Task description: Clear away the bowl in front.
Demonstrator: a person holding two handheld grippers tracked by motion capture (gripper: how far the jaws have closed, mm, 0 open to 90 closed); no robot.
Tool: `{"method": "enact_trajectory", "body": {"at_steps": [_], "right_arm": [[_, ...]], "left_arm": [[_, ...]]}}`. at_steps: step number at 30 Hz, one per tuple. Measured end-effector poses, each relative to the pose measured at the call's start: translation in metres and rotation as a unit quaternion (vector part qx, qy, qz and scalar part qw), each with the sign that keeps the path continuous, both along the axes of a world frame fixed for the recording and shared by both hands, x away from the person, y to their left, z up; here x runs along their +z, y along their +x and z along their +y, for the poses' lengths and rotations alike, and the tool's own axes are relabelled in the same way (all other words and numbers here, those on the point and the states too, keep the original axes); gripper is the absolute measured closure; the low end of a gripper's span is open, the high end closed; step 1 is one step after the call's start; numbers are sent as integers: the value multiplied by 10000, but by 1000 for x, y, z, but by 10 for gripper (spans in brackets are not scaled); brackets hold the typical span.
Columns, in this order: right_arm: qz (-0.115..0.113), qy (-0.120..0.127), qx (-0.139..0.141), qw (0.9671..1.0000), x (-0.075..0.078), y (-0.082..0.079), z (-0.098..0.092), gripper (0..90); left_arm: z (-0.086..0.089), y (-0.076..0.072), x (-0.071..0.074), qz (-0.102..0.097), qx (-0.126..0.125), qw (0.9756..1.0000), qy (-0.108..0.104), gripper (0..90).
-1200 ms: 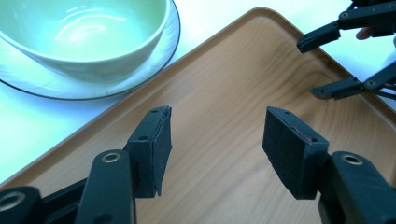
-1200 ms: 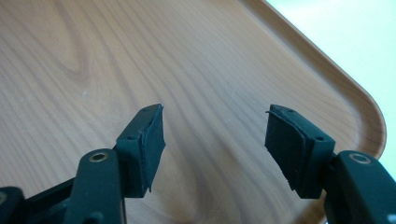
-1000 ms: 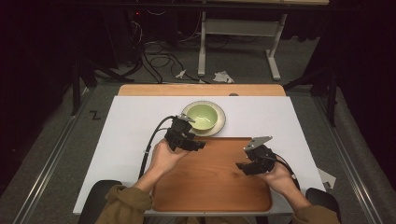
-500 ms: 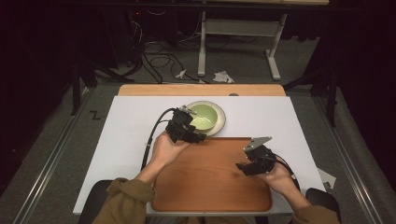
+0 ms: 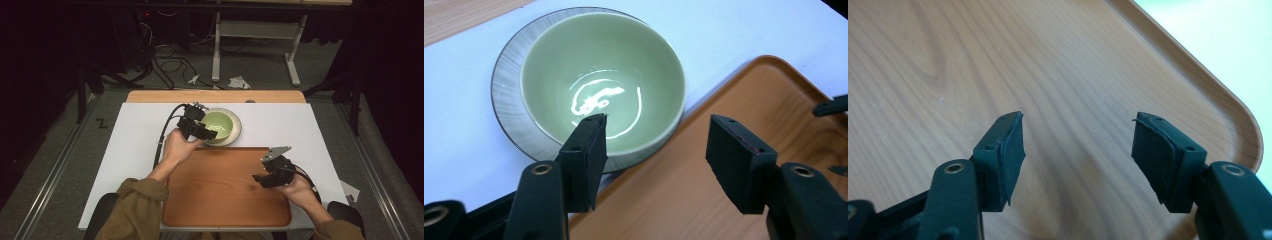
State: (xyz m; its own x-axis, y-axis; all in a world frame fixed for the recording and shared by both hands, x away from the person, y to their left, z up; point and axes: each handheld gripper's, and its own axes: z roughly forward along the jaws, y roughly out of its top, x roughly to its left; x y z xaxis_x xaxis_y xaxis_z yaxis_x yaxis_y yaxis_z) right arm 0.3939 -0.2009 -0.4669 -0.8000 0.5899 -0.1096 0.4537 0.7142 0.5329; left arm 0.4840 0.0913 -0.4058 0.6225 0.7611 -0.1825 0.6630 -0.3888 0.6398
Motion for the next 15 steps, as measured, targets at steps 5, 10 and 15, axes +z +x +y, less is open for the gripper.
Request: {"method": "enact_trajectory", "body": {"at_steps": [5, 10, 15], "right_arm": [[1, -40, 8, 10000, 0, -1, 0, 379], [17, -20, 33, 10000, 0, 0, 0, 379], [-9, -31, 36, 10000, 0, 0, 0, 379]], "left_arm": [[1, 15, -1, 75, 134, 9998, 126, 410], [2, 29, -5, 48, 344, 9989, 317, 408], [3, 39, -11, 136, 518, 9977, 406, 408]]}}
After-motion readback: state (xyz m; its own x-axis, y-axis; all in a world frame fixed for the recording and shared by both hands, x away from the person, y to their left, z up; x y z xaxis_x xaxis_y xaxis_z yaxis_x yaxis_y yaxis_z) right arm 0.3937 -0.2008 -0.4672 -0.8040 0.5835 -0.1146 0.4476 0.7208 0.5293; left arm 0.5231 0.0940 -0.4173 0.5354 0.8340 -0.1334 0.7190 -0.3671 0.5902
